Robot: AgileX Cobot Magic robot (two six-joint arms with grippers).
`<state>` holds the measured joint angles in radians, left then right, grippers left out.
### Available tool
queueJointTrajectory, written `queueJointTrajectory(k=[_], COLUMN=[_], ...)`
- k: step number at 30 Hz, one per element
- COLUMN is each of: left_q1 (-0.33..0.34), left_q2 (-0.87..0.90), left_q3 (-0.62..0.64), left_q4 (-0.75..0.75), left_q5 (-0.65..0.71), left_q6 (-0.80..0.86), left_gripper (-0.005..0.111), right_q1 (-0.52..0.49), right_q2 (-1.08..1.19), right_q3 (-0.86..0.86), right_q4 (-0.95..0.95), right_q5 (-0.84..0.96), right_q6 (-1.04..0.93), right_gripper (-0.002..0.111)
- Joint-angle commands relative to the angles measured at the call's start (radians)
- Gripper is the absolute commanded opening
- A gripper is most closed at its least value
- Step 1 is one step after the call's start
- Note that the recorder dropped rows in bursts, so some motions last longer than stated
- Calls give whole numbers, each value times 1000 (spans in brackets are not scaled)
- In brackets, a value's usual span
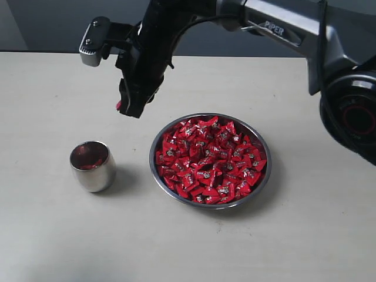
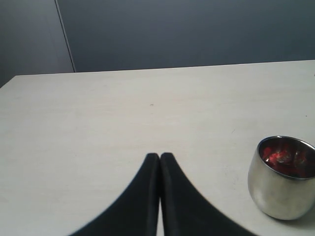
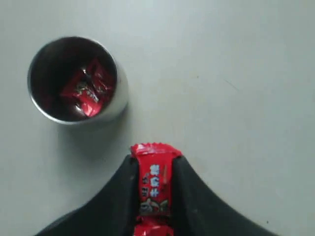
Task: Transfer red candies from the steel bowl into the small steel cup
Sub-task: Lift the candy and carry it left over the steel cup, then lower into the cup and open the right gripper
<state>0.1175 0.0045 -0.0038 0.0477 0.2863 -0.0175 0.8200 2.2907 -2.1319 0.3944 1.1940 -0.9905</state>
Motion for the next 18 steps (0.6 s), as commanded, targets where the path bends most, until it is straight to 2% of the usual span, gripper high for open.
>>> queueJointTrajectory(k=[1,10,18], left_q1=[1,1,1], left_q2=[-4,-4,-4], left_q3=[4,4,4], left_q4=[-3,-3,-3], left_q5=[-2,-2,-2], left_q6=[-2,-2,-2], left_gripper=[0,0,0], right_q1=[21,108,129], right_q2=[27,47,77], right_q3=[-29,-30,-30], right_q4=[71,75,81], right_q5=[-27,-62,-35], right_q6=[-3,-3,22], right_gripper=[-1,-1,-1])
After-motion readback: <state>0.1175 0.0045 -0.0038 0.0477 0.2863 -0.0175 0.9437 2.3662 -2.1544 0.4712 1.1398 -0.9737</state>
